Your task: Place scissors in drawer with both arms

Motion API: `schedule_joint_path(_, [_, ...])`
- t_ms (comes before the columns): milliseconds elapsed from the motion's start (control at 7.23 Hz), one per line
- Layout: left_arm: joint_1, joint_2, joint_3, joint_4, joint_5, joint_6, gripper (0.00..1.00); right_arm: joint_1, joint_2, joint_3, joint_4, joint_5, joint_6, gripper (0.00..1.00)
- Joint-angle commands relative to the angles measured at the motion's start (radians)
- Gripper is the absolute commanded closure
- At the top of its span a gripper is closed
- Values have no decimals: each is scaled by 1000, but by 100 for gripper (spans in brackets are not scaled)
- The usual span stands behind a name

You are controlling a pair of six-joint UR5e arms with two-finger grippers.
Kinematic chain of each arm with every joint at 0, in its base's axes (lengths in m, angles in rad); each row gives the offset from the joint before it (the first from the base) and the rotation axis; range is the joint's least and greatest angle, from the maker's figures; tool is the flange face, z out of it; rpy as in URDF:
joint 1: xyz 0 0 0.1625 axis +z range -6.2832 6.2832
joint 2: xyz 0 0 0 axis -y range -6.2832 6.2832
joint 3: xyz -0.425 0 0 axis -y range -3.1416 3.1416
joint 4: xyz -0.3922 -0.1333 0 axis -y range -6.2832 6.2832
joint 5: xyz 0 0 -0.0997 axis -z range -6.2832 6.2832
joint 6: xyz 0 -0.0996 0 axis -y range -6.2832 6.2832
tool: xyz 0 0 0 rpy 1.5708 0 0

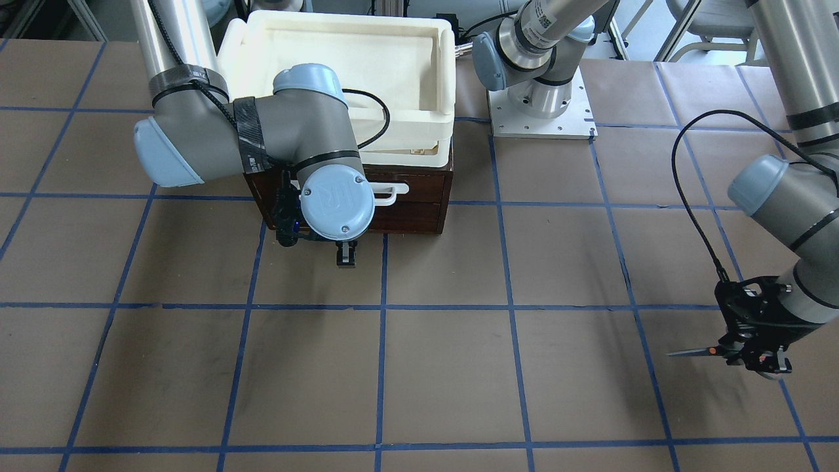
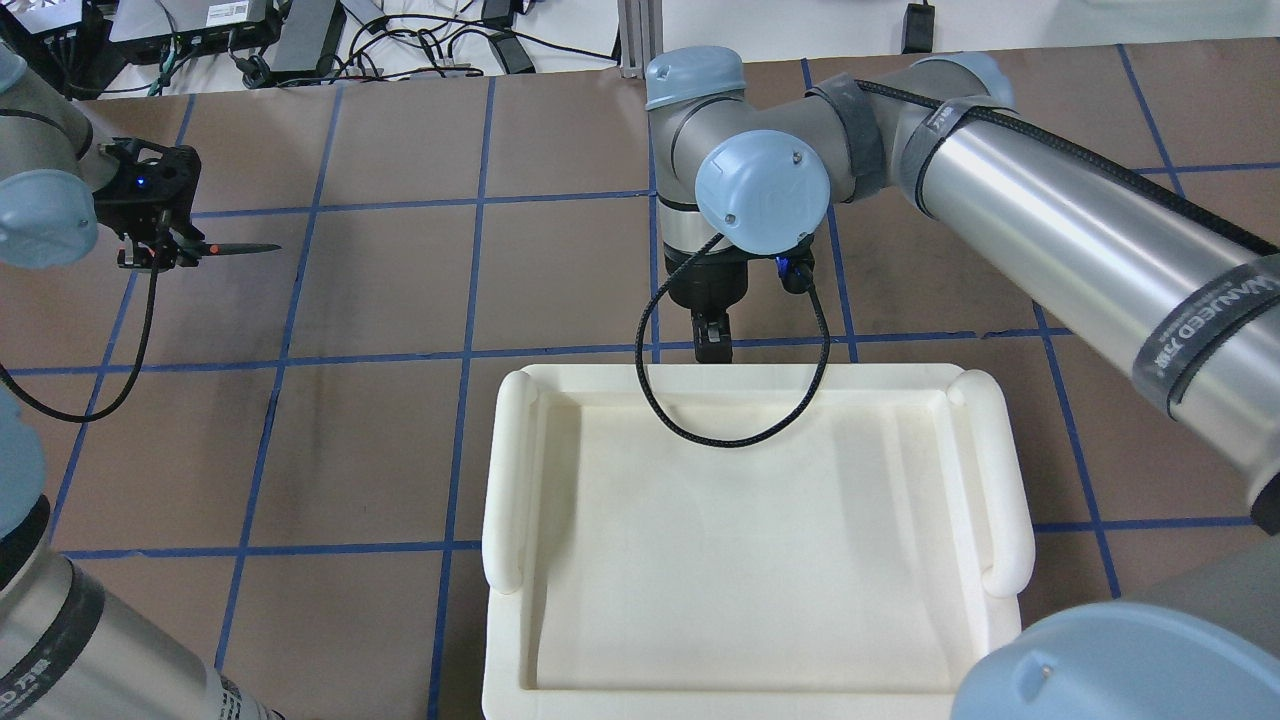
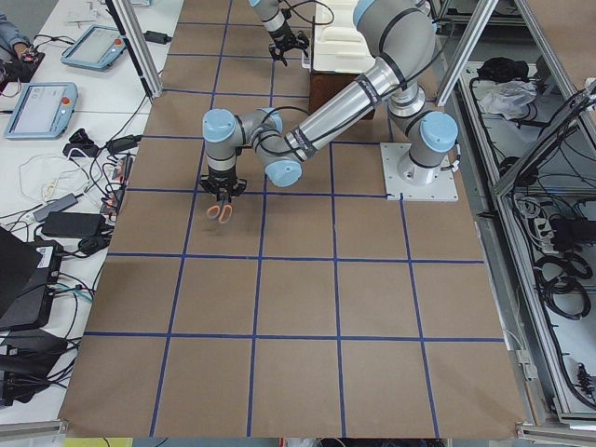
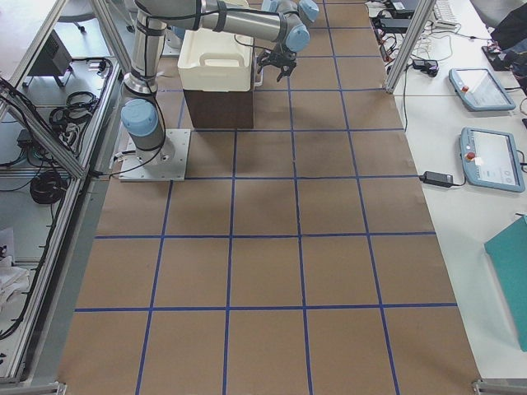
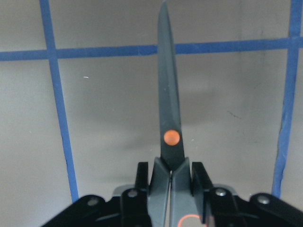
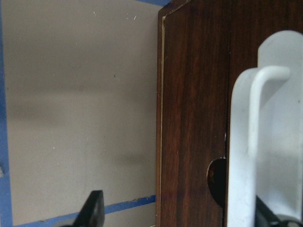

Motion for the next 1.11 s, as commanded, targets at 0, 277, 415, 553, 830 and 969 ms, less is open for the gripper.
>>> schedule_joint_path(0, [-12,4,-1,-15,1,-29,100,0,0,9,-2,11,-2,0])
schedule_joint_path(277, [-53,33,-1,-41,1,-52,100,0,0,9,-62,9,-26,0])
schedule_joint_path(415, [-73,65,-1,-78,-3,-63,100,0,-1,6,-98,8,-52,0])
schedule_joint_path(553, [-108,101,-1,-137,-11,-139,100,-2,-1,-5,-112,5,-60,0])
schedule_joint_path(830, [-165,217,-1,-269,-12,-177,100,-8,-1,-14,-152,-3,-115,0])
schedule_joint_path(969, [-182,280,-1,-350,-16,-220,100,-9,2,-37,-154,-3,-117,0])
